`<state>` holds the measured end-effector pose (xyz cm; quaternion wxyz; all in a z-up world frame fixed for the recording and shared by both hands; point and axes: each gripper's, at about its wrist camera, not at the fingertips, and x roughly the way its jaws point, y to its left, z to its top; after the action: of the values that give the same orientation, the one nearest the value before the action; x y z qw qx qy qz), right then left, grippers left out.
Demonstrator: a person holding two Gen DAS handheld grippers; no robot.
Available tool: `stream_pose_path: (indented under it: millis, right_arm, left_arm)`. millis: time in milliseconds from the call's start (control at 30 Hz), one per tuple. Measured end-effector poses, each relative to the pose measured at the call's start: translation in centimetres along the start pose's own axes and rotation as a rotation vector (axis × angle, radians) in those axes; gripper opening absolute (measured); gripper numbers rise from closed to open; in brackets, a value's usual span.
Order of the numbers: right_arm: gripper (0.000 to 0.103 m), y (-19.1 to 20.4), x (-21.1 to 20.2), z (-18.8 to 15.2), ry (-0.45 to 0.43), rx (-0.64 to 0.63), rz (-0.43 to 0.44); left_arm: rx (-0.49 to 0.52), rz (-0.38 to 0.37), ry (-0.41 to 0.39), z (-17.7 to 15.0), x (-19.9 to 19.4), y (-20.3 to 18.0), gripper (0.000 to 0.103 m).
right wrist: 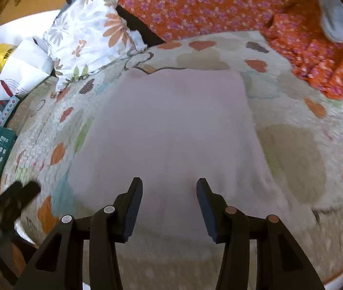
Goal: Fold small clothes
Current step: 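Release the folded cardigan and withdraw both open tools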
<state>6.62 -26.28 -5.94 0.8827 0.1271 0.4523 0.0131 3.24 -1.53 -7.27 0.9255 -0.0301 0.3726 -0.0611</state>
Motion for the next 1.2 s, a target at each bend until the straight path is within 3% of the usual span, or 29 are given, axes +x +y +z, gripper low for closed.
stream_pose_path:
  millis: [100, 300, 500, 733, 1200]
  right_arm:
    - [0.051, -0.2, 2.6, 1.0, 0.038, 0.002, -0.039]
    - [0.057, 1.3, 0.1, 0.7, -0.042, -0.025, -0.08]
    - [0.062, -0.1, -3.5, -4.4, -0.058, -0.05, -0.172]
    - [0.067, -3.5, -5.0, -9.5, -0.031, 0.078, -0.2]
    - [0.07, -2.5, -4.4, -9.5, -0.04, 0.029, -0.243]
  left_arm:
    - [0.02, 0.012, 0.01, -0.3, 0.2, -0.3, 0.103]
    - [0.097, 0.012, 0.005, -1.3, -0.4, -1.4, 0.103]
    - [0.103, -0.005, 0.051, -2.5, -0.4, -1.1, 0.103]
    - [0.093, -0.014, 0.12, -4.6, -0.1, -1.1, 0.103]
    - [0.138, -0.012, 0.112, -5.4, -0.7, -2.1, 0.103]
